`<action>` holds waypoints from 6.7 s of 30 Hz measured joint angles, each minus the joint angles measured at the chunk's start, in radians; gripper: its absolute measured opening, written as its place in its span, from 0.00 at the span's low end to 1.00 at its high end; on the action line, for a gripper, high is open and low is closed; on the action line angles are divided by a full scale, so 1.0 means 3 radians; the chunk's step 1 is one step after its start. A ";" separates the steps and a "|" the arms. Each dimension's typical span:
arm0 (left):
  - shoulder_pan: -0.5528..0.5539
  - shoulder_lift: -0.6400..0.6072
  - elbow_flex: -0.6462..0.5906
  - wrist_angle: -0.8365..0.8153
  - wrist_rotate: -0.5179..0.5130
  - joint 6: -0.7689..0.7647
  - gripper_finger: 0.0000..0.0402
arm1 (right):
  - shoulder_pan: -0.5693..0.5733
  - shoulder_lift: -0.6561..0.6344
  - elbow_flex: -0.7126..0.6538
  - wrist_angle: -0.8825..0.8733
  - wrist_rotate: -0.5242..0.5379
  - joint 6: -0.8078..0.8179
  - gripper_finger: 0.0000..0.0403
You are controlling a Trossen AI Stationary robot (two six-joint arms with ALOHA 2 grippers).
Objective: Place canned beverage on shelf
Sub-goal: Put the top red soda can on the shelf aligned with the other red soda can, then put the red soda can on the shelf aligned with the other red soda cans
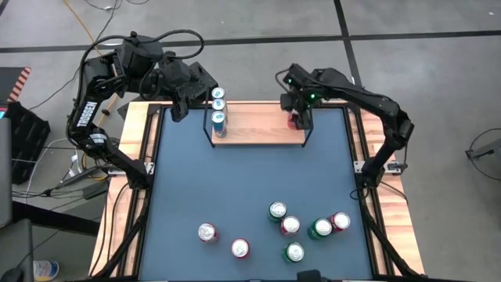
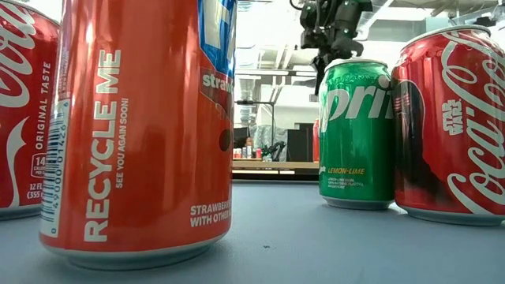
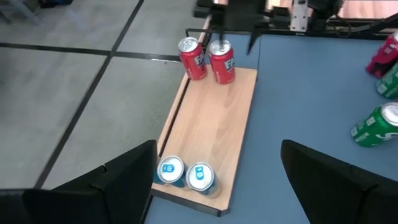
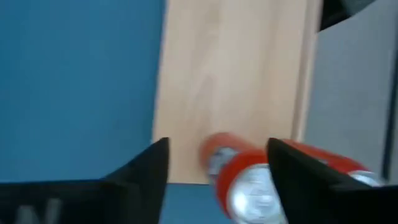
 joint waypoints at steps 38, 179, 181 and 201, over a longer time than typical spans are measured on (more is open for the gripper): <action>0.0001 0.0000 0.0000 0.0032 -0.0041 -0.0015 0.82 | -0.0335 0.0001 -0.0595 0.0290 0.0108 -0.0085 0.00; -0.3487 0.2812 -0.0009 0.0170 -0.0402 -0.6149 0.79 | 0.4798 0.0576 0.0390 -0.0815 0.0701 0.4983 0.61; -0.3483 0.2831 -0.0004 0.0177 -0.0372 -0.6116 0.79 | 0.4799 0.0576 0.0391 -0.0792 0.0702 0.4983 0.61; -0.3492 0.2843 0.0006 0.0341 -0.0504 -0.5694 0.68 | 0.4800 0.0576 0.0391 -0.0708 0.0778 0.4934 0.61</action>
